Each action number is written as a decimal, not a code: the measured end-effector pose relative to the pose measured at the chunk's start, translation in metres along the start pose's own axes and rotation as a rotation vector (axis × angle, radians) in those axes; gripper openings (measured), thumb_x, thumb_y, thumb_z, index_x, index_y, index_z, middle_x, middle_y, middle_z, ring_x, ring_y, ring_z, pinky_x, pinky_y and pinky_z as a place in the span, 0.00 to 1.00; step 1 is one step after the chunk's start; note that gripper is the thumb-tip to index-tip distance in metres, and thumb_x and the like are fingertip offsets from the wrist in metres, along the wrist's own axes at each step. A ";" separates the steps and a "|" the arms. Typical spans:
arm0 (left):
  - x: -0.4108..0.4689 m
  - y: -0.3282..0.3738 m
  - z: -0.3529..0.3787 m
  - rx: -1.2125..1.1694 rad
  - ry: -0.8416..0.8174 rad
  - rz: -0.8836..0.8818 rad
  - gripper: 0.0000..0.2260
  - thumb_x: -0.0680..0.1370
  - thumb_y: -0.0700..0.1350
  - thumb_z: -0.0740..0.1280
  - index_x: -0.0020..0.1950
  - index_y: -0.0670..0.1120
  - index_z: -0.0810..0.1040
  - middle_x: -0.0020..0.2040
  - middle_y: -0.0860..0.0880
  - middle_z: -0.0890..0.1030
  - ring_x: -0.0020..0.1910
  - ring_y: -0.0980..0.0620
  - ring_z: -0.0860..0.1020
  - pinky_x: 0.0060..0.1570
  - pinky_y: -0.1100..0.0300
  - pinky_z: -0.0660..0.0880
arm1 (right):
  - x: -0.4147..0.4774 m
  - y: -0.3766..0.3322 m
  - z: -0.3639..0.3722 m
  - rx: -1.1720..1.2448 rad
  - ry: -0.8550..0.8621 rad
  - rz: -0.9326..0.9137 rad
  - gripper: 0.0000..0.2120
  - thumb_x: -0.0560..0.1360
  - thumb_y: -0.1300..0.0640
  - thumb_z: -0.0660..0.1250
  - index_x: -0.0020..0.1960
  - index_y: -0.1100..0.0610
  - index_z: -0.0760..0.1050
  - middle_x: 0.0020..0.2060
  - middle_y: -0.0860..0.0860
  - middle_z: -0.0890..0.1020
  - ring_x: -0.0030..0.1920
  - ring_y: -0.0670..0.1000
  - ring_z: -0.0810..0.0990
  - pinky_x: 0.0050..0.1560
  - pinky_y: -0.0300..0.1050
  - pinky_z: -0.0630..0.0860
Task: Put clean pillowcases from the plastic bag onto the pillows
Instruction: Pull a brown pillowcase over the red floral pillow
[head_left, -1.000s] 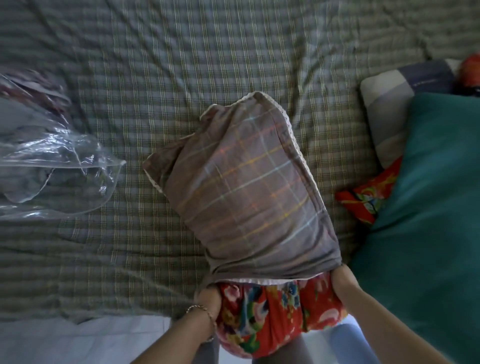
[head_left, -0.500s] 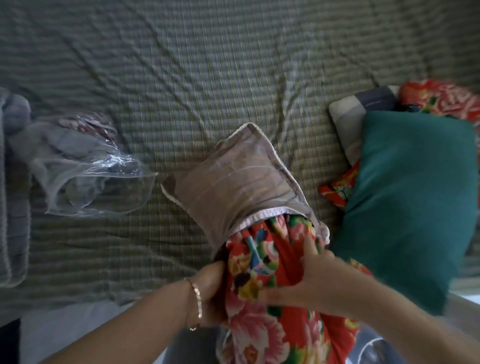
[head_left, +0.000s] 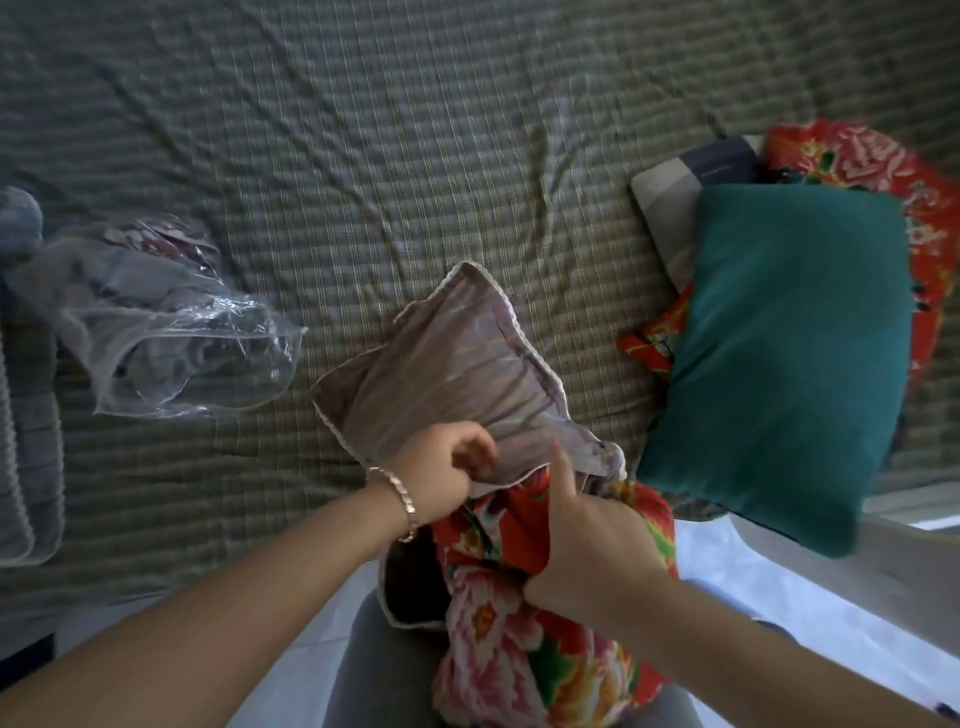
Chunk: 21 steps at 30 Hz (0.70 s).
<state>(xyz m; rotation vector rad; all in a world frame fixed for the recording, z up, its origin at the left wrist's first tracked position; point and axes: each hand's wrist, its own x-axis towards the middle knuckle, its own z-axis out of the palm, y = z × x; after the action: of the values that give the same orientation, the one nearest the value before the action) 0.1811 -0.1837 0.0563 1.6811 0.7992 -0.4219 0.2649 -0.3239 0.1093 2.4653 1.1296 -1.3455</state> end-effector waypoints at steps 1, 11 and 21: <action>-0.005 0.012 0.007 -0.036 -0.052 0.024 0.14 0.57 0.37 0.54 0.26 0.56 0.73 0.25 0.58 0.76 0.30 0.63 0.75 0.36 0.69 0.72 | -0.001 0.002 0.001 0.006 0.006 0.005 0.55 0.65 0.52 0.69 0.74 0.56 0.29 0.37 0.48 0.71 0.38 0.52 0.75 0.29 0.40 0.66; -0.040 0.013 0.016 -0.108 -0.126 0.190 0.11 0.64 0.37 0.62 0.41 0.51 0.70 0.35 0.53 0.70 0.32 0.58 0.69 0.36 0.68 0.67 | 0.022 0.018 0.002 0.083 0.125 -0.060 0.25 0.65 0.46 0.67 0.61 0.40 0.69 0.50 0.46 0.80 0.51 0.52 0.78 0.42 0.42 0.71; 0.001 -0.086 0.014 0.617 0.173 -0.221 0.14 0.74 0.47 0.65 0.58 0.45 0.73 0.55 0.45 0.76 0.56 0.43 0.74 0.46 0.53 0.73 | -0.010 0.031 0.002 0.578 0.245 -0.026 0.23 0.57 0.57 0.72 0.45 0.35 0.73 0.37 0.38 0.81 0.41 0.40 0.78 0.37 0.32 0.71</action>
<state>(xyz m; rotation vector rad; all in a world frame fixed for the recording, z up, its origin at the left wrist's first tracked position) 0.1237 -0.1881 -0.0090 2.2293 1.0582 -0.7381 0.2807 -0.3524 0.1086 3.0985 0.9085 -1.5922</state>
